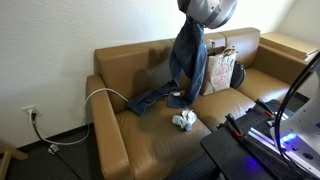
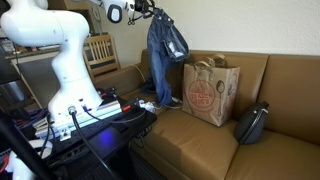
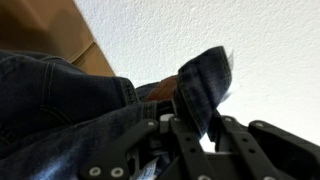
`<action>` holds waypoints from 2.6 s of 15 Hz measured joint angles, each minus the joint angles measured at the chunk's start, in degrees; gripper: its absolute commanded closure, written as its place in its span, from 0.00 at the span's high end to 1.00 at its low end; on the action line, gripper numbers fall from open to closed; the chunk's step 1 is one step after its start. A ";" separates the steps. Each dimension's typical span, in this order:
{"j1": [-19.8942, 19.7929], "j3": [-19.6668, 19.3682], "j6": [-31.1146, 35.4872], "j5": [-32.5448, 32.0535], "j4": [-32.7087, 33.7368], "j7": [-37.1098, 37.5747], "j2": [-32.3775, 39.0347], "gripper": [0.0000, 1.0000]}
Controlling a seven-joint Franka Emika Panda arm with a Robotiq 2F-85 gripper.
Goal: Put the pair of jeans on the arm rest
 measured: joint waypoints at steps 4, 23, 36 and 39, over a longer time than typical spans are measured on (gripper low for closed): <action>4.83 -5.30 0.01 3.63 -3.27 3.87 2.23 0.06; 24.94 -17.80 -12.57 32.64 -22.61 13.84 39.82 0.06; 16.17 -18.07 -41.75 66.52 -15.13 10.91 41.15 0.25; 14.63 -16.44 -43.61 66.52 -15.09 12.21 41.24 0.06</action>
